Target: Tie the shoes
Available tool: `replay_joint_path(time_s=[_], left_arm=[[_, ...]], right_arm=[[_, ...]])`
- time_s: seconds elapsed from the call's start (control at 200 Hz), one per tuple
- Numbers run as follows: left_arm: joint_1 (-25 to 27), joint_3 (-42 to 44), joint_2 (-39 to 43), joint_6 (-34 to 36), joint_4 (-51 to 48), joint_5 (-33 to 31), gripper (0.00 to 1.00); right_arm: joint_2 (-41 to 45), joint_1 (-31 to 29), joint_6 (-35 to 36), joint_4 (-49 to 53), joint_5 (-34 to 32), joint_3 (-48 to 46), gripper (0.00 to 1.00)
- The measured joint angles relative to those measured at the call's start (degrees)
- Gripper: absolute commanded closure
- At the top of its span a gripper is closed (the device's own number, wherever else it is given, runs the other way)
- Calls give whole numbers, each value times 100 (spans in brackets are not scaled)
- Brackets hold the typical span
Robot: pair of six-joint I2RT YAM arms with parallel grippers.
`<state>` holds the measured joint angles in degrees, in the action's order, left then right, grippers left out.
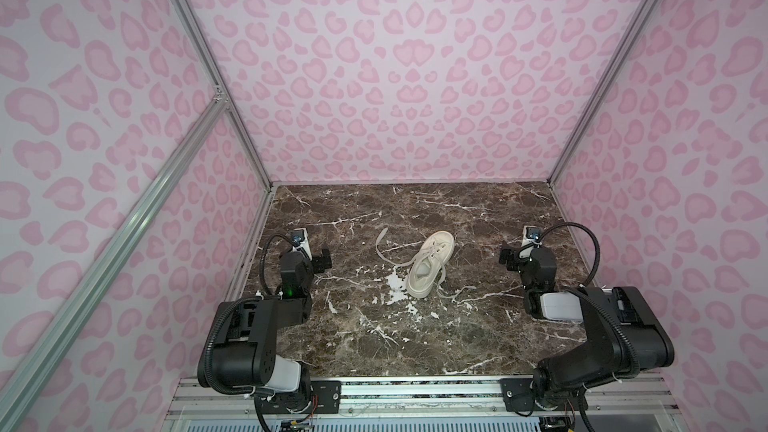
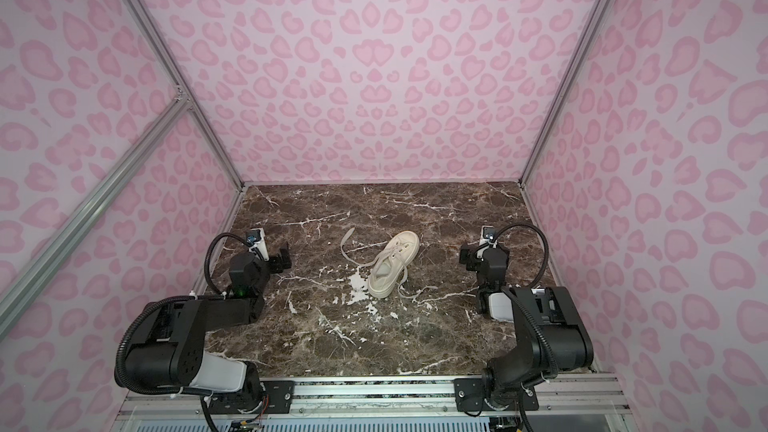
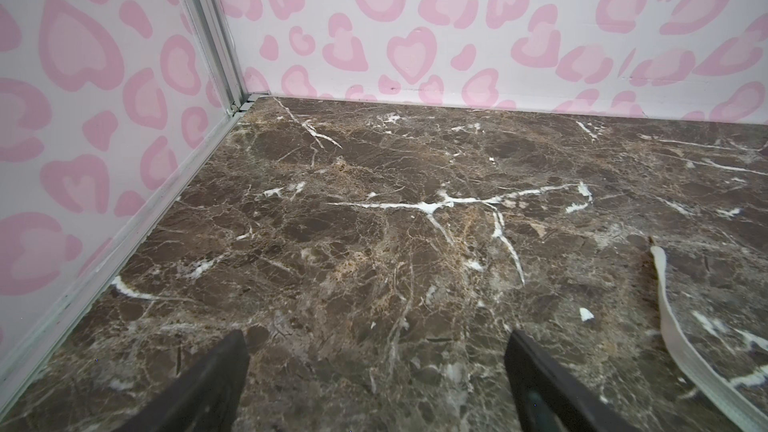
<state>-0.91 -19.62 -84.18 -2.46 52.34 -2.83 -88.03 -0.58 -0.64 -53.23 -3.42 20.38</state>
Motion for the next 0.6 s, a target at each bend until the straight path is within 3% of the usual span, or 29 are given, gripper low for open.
replay_joint_path(time_s=[0.42,0.525,0.6], left_arm=[[24,-2,13,0,-17,-31,2],[94,-435,236,0,-767,-184,2],[105,-925,485,-4,-1331,-256,2]], right_arm=[[4,22,0,0,4,0,2],[184,20,-2,146,0,31,2],[623,-2,-168,931,-273,411,2]])
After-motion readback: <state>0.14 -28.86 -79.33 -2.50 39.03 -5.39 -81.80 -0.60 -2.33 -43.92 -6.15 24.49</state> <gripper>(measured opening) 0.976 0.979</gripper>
